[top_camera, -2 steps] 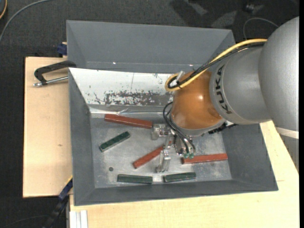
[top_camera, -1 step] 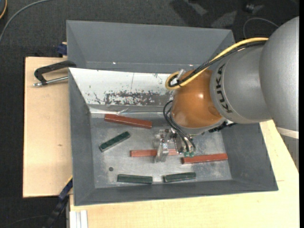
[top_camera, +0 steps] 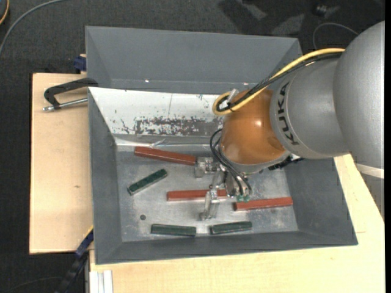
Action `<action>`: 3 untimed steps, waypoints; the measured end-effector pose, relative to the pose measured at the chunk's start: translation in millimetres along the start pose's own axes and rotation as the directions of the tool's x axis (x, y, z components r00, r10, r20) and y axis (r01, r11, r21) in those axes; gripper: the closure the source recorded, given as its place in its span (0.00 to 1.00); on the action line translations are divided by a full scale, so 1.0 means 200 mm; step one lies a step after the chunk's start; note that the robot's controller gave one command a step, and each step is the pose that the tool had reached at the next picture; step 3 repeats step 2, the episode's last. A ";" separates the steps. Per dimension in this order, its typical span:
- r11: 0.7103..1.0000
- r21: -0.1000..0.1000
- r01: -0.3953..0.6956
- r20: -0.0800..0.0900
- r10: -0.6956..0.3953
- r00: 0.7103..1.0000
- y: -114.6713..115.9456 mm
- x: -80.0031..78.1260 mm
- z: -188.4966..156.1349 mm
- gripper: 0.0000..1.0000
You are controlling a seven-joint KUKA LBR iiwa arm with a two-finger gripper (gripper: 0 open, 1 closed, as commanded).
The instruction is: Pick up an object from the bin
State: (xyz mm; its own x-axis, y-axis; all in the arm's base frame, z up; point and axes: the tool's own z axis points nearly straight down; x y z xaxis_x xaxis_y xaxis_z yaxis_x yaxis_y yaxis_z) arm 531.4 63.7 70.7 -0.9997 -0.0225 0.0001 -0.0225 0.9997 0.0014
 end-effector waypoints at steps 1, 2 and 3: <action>1.000 0.000 0.000 0.000 0.000 1.000 0.00 0.00 0.00 1.00; 0.999 0.000 0.039 0.015 -0.039 0.999 0.06 0.01 -0.74 1.00; 0.999 0.000 0.039 0.015 -0.039 0.999 0.06 0.01 -0.74 1.00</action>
Offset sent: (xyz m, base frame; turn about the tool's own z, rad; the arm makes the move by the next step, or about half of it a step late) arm 0.0000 0.0000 0.0000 0.0000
